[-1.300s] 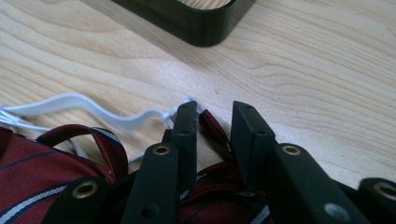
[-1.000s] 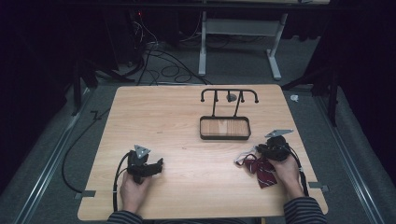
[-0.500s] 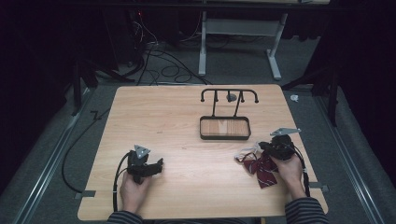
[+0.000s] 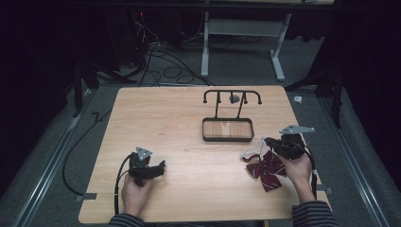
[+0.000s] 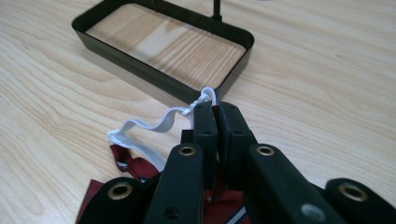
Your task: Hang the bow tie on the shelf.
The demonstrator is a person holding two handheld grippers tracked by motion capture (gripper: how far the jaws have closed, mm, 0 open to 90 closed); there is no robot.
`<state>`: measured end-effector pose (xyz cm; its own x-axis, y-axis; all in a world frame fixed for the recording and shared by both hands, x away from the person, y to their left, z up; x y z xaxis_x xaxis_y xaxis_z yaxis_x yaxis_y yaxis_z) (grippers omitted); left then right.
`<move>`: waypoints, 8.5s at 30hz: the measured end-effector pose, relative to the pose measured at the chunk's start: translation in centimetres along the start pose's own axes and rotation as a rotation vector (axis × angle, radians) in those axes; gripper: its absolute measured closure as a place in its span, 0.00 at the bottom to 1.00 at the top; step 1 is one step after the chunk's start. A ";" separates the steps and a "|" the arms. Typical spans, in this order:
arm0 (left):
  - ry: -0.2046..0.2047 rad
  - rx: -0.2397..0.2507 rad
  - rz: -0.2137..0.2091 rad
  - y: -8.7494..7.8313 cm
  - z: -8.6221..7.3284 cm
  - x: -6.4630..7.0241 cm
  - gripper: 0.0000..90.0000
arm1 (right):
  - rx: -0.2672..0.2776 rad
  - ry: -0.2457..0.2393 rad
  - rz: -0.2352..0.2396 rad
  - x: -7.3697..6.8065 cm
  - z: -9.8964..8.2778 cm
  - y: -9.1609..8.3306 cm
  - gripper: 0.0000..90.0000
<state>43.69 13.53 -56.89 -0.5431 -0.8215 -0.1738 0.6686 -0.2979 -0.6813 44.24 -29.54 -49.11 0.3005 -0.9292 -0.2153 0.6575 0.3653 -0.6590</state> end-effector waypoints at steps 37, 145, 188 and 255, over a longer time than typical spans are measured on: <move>0.002 0.002 -0.002 0.0 0.0 0.0 0.22 | 0.105 -0.096 0.052 -4.3 4.3 -3.2 0.99; 0.040 0.017 -0.044 -0.3 -0.1 0.5 0.23 | 0.086 -0.298 -0.089 -13.0 16.1 0.7 0.98; 0.041 0.012 -0.040 -0.2 -0.1 0.6 0.22 | 0.047 -0.286 -0.185 -12.1 18.1 4.1 0.98; 0.044 0.014 -0.043 -0.3 -0.1 0.7 0.22 | 0.082 -0.226 -0.021 -13.9 15.8 0.5 0.71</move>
<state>43.02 13.12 -56.90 -0.5929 -0.7858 -0.1762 0.6510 -0.3389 -0.6792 51.29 -15.57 -35.04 0.4270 -0.9038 -0.0287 0.7164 0.3575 -0.5991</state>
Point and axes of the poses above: each handheld gripper's, and its own axes: y roughly forward along the jaws, z roughly out of its top, x roughly to its right, the point moved 9 cm from there along y, roughly forward along the jaws, and after that the axes turned 15 degrees about y, right-handed, at the moved point
